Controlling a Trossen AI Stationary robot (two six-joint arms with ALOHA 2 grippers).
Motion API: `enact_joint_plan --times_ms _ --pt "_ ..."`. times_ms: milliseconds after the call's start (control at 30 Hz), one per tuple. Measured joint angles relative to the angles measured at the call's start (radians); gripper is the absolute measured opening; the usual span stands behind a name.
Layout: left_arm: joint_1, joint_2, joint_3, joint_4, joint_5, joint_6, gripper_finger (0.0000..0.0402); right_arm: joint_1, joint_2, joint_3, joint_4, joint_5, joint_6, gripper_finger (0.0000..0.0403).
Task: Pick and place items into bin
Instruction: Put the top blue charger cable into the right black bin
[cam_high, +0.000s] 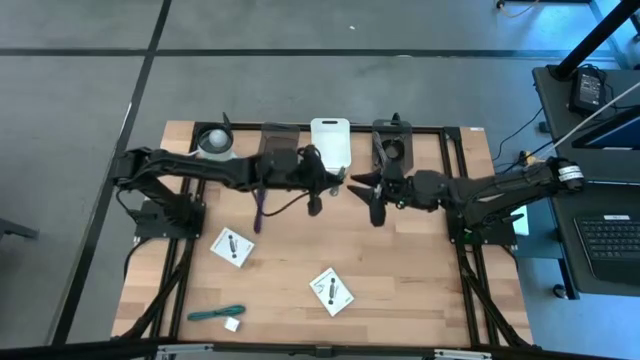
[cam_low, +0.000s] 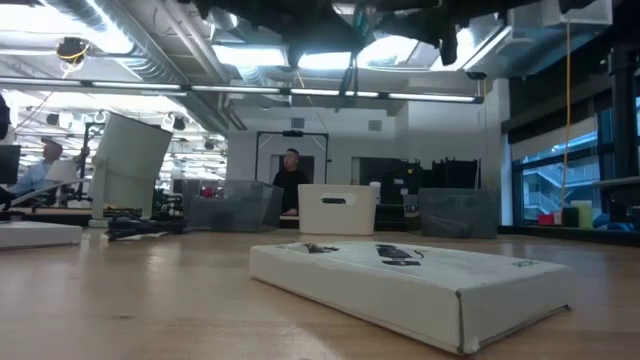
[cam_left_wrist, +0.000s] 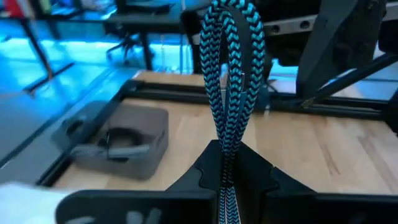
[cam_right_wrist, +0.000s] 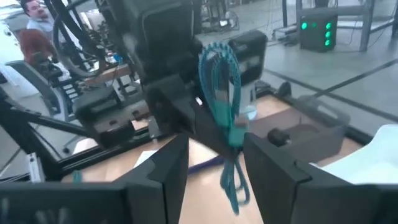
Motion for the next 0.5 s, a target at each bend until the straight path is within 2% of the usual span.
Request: enact_joint_plan --times_ms 133,300,500 --pt "0.035 0.014 0.000 0.046 0.082 0.040 0.0014 -0.036 0.000 0.017 -0.002 0.001 -0.042 0.0159" --pt "0.054 0.013 0.005 0.068 0.105 0.088 0.0014 -0.069 0.001 0.018 -0.002 0.000 -0.058 0.0159" --pt "0.075 0.050 0.069 0.063 0.141 0.113 0.0014 -0.090 0.006 0.018 0.030 -0.021 -0.093 0.0159"
